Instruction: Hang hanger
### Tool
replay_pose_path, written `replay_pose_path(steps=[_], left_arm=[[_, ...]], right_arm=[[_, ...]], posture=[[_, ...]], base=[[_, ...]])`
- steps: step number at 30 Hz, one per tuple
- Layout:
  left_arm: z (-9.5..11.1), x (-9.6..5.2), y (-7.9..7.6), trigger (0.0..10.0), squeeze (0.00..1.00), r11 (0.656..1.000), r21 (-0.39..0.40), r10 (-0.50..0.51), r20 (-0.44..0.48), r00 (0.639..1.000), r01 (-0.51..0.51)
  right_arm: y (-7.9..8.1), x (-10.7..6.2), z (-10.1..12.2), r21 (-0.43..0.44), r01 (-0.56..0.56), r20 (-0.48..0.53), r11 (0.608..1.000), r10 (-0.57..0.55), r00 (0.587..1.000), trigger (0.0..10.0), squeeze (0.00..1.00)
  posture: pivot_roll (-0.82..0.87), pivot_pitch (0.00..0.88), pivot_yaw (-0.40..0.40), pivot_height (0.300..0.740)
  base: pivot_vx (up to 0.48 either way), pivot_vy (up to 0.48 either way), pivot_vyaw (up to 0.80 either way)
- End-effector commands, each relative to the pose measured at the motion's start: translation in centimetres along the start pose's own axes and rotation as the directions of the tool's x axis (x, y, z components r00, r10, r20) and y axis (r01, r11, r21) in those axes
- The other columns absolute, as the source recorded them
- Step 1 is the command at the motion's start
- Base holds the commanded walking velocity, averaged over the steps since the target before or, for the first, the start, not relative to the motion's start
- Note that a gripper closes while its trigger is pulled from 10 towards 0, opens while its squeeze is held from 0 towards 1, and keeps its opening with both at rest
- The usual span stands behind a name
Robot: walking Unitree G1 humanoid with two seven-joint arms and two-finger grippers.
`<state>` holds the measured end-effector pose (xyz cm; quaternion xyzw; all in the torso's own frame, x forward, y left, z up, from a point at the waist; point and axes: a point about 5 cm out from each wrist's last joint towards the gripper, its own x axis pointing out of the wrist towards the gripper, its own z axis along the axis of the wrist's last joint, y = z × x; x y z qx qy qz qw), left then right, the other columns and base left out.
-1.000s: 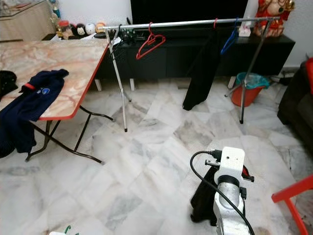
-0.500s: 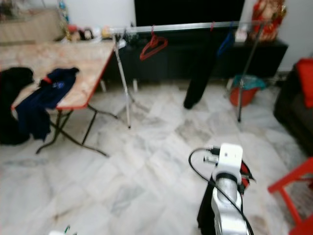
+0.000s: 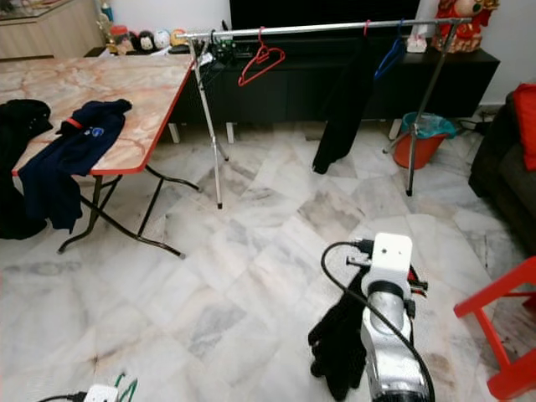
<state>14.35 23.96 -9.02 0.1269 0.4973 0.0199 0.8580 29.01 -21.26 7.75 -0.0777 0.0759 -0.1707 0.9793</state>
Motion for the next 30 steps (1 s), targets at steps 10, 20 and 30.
replay_pose_path(steps=[10,20,30], left_arm=[[18.5,-2.1,2.9,10.0,0.00,0.994,0.087,-0.102,0.598,0.795,0.062],[24.0,-6.2,0.8,10.0,0.00,0.819,0.525,-0.525,0.524,0.671,0.231],[25.7,-11.6,-2.0,10.0,0.00,0.554,0.741,-0.798,0.344,0.494,0.380]], right_arm=[[2.9,3.3,2.8,0.189,0.000,-0.050,0.982,0.009,0.999,10.0,0.00],[4.0,5.1,3.8,0.300,0.084,-0.149,0.950,-0.041,0.988,10.0,0.00],[5.6,6.0,4.6,0.487,0.127,-0.253,0.864,0.000,0.967,10.0,0.00]], posture=[[0.06,0.000,-0.001,0.740],[0.10,0.000,-0.031,0.740],[0.13,0.000,-0.030,0.740]], base=[[0.000,0.000,0.00],[0.000,0.000,0.00],[0.000,0.000,0.00]])
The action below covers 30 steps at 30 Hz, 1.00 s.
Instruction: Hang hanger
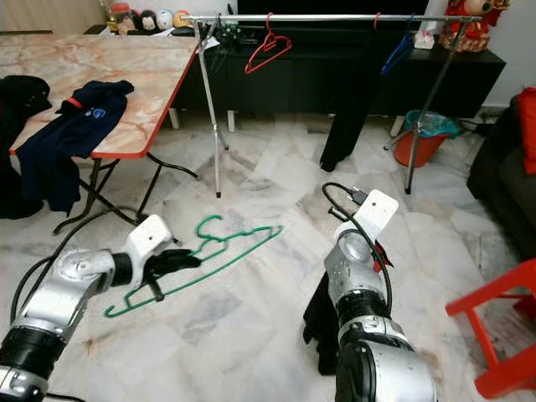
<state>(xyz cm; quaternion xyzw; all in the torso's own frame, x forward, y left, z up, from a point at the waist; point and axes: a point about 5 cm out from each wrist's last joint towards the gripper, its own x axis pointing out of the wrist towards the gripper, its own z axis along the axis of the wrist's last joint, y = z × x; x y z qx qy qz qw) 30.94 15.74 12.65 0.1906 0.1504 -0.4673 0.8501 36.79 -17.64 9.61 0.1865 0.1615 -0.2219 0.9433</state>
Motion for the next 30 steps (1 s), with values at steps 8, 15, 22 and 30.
replay_pose_path(steps=[8,15,22,30], left_arm=[[3.3,2.1,-4.7,10.0,0.00,0.958,0.066,-0.280,0.009,0.960,0.279],[4.4,3.4,-6.7,10.0,0.00,0.930,0.088,-0.357,0.004,0.934,0.356],[5.6,6.7,-7.6,10.0,0.00,0.966,0.078,-0.248,0.024,0.968,0.246],[4.8,8.4,-9.2,10.0,0.00,0.973,0.128,-0.181,-0.101,0.978,0.193]], right_arm=[[1.5,0.4,2.3,0.183,0.031,-0.013,0.983,-0.030,0.999,10.0,0.00],[2.4,0.4,3.3,0.165,0.019,0.021,0.986,-0.023,1.000,10.0,0.00],[4.8,-0.2,3.8,0.221,-0.033,0.007,0.975,0.032,0.999,10.0,0.00],[6.8,-0.8,4.2,0.216,-0.090,-0.007,0.972,0.093,0.996,10.0,0.00]], posture=[[0.14,0.000,-0.007,0.740],[0.15,0.000,-0.011,0.740],[0.15,0.000,-0.019,0.740],[0.15,0.000,-0.032,0.740]], base=[[0.000,0.000,0.00],[0.000,0.000,0.00],[0.000,0.000,0.00],[0.000,0.000,0.00]])
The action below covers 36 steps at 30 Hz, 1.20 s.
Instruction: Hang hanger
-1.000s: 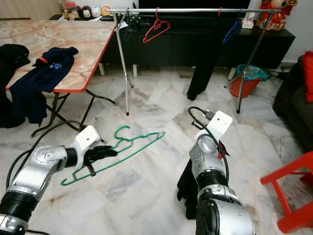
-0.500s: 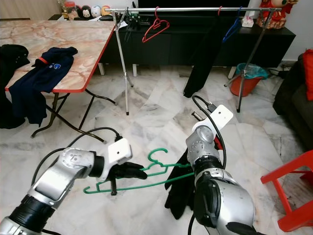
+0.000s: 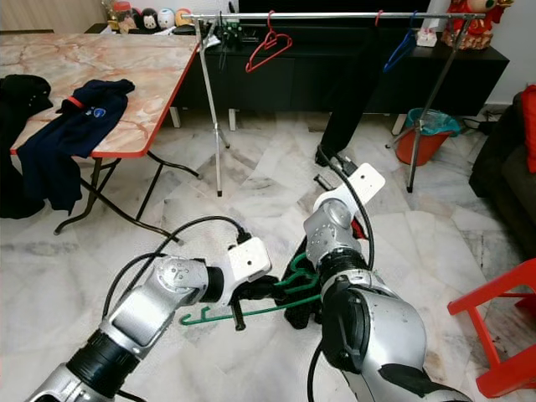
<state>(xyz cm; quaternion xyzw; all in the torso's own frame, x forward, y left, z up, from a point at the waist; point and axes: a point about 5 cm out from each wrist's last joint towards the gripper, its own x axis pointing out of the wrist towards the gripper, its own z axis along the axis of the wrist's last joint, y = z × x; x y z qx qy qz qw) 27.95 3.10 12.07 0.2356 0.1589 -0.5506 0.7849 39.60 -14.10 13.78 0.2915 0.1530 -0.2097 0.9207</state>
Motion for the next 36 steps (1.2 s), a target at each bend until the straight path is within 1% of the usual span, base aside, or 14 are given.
replay_pose_path(steps=[1,3,5,7,11,12,16,17,19,24,28,33,35,36], left_arm=[[-0.3,0.5,-0.3,10.0,0.00,1.000,0.021,0.009,-0.059,0.998,-0.008],[-0.4,0.9,0.0,10.0,0.00,0.996,0.017,0.089,-0.102,0.991,-0.087],[-0.4,1.1,0.3,10.0,0.00,0.992,-0.001,0.127,-0.113,0.985,-0.128],[-0.3,1.4,0.2,10.0,0.00,0.990,-0.005,0.142,-0.116,0.983,-0.144],[0.3,2.1,0.1,10.0,0.00,0.979,-0.055,0.192,-0.115,0.975,-0.199],[0.4,2.3,0.2,10.0,0.00,0.970,-0.066,0.224,-0.123,0.967,-0.233],[0.5,2.5,0.4,10.0,0.00,0.958,-0.078,0.262,-0.140,0.955,-0.275],[0.5,2.5,0.6,10.0,0.00,0.948,-0.079,0.293,-0.155,0.943,-0.308],[0.3,2.2,1.3,10.0,0.00,0.917,-0.069,0.375,-0.188,0.908,-0.393],[0.2,1.4,2.3,10.0,0.00,0.882,-0.032,0.457,-0.196,0.868,-0.471],[0.4,0.8,3.0,10.0,0.00,0.859,-0.006,0.502,-0.189,0.844,-0.512],[1.0,0.3,3.3,10.0,0.00,0.853,-0.009,0.513,-0.170,0.842,-0.521],[1.3,-0.1,3.0,10.0,0.00,0.870,0.015,0.490,-0.154,0.858,-0.493],[1.3,-0.1,3.0,10.0,0.00,0.870,0.015,0.490,-0.154,0.858,-0.493]], right_arm=[[1.7,-0.3,1.1,0.010,-0.045,0.022,0.999,0.045,0.999,10.0,0.00],[2.0,-0.4,1.3,0.022,-0.052,0.019,0.998,0.051,0.999,10.0,0.00],[2.1,-0.4,1.3,0.029,-0.054,0.018,0.998,0.054,0.998,10.0,0.00],[2.4,-0.5,1.4,0.036,-0.059,0.019,0.998,0.059,0.998,10.0,0.00],[3.2,-0.7,1.8,0.061,-0.072,0.020,0.995,0.071,0.997,10.0,0.00],[3.5,-0.8,1.8,0.061,-0.078,0.019,0.995,0.077,0.997,10.0,0.00],[3.7,-0.9,1.8,0.061,-0.086,0.018,0.994,0.085,0.996,10.0,0.00],[3.7,-0.9,1.8,0.060,-0.087,0.018,0.994,0.087,0.996,10.0,0.00],[3.6,-0.9,1.8,0.060,-0.085,0.018,0.995,0.085,0.996,10.0,0.00],[3.2,-0.7,1.8,0.053,-0.076,0.020,0.996,0.075,0.997,10.0,0.00],[3.0,-0.6,1.7,0.047,-0.071,0.019,0.996,0.070,0.997,10.0,0.00],[2.5,-0.5,1.6,0.034,-0.064,0.018,0.997,0.063,0.998,10.0,0.00],[2.0,-0.3,1.7,0.013,-0.053,0.028,0.999,0.053,0.998,10.0,0.00],[2.0,-0.3,1.7,0.013,-0.053,0.028,0.999,0.053,0.998,10.0,0.00]], posture=[[0.15,0.000,-0.032,0.740],[0.15,0.000,-0.036,0.740],[0.15,0.000,-0.037,0.740],[0.15,0.000,-0.039,0.740],[0.15,0.000,-0.041,0.740],[0.15,0.000,-0.043,0.740],[0.15,0.000,-0.043,0.740],[0.15,0.000,-0.045,0.740],[0.15,0.000,-0.047,0.740],[0.15,0.000,-0.050,0.740],[0.15,0.000,-0.052,0.740],[0.16,0.000,-0.055,0.740],[0.16,0.000,-0.057,0.740],[0.16,0.000,-0.057,0.740]], base=[[0.000,0.000,0.00],[0.000,0.000,0.00],[0.000,0.000,0.00],[0.000,0.000,0.00],[0.000,0.000,0.00],[0.000,0.000,0.00],[0.000,0.000,0.00],[0.000,0.000,0.00],[0.000,0.000,0.00],[0.000,0.000,0.00],[0.000,0.000,0.00],[0.000,0.000,0.00],[0.000,0.000,0.00],[0.000,0.000,0.00]])
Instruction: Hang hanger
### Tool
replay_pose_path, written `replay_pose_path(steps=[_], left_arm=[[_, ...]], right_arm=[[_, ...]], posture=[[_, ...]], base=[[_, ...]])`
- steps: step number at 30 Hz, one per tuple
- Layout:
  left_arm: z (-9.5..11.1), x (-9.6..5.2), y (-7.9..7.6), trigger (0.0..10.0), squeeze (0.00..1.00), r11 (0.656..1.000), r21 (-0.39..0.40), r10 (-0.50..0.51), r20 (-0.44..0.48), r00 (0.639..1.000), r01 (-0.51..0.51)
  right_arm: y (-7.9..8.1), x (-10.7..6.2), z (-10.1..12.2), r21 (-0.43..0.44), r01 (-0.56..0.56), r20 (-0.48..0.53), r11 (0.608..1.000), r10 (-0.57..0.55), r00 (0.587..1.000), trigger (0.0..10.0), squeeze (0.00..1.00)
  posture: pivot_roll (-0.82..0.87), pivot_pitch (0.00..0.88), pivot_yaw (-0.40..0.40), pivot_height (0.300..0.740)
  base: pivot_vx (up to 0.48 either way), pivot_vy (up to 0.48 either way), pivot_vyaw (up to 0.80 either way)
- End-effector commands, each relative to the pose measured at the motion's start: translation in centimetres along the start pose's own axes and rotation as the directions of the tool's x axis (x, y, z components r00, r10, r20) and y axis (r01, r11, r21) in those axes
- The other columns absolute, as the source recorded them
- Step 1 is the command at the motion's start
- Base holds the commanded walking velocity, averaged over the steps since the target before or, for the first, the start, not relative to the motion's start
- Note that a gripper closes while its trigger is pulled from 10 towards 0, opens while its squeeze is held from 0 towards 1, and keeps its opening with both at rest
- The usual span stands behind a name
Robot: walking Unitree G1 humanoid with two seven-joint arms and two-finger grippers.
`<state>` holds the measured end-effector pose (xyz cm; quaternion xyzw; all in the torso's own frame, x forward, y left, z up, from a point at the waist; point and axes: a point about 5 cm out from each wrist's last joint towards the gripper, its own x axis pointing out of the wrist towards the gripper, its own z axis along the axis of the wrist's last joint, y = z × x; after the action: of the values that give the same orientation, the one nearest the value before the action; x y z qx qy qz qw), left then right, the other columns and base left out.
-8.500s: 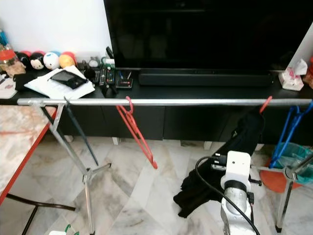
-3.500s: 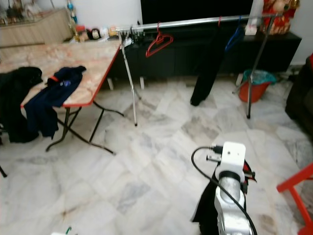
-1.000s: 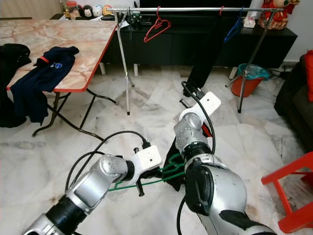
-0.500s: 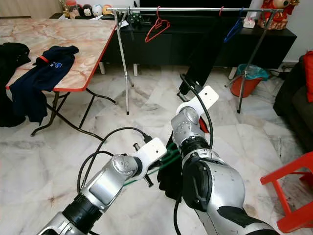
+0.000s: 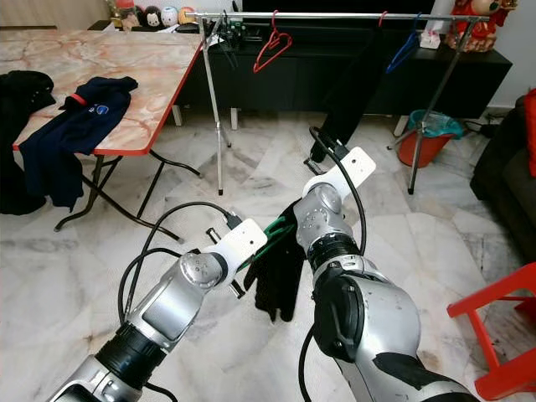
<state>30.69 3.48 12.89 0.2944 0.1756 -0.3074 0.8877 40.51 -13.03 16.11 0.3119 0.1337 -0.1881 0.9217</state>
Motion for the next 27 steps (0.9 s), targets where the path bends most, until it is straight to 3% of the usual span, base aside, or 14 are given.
replay_pose_path(steps=[1,13,19,27], left_arm=[[0.9,-0.6,0.2,10.0,0.00,0.999,0.033,-0.006,0.030,1.000,0.005],[0.3,-1.3,0.4,10.0,0.00,0.990,0.142,-0.011,-0.001,1.000,0.011],[-0.8,-1.9,-0.8,10.0,0.00,0.961,0.236,-0.130,-0.068,0.989,0.142],[-1.4,-1.4,-1.2,10.0,0.00,0.962,0.222,-0.138,-0.102,0.985,0.158]], right_arm=[[-0.5,0.2,0.5,-0.030,0.009,0.016,1.000,-0.009,1.000,10.0,0.00],[-1.4,0.4,0.7,-0.062,0.030,0.031,0.998,-0.028,0.999,10.0,0.00],[-1.7,0.5,0.8,-0.072,0.037,0.033,0.997,-0.035,0.999,10.0,0.00],[-1.4,0.5,0.9,-0.060,0.033,0.033,0.998,-0.031,0.999,10.0,0.00]], posture=[[0.17,0.000,-0.059,0.740],[0.17,0.000,-0.060,0.740],[0.18,0.000,-0.062,0.740],[0.18,0.000,-0.061,0.740]], base=[[0.000,0.000,0.00],[0.000,0.000,0.00],[0.000,0.000,0.00],[0.000,0.000,0.00]])
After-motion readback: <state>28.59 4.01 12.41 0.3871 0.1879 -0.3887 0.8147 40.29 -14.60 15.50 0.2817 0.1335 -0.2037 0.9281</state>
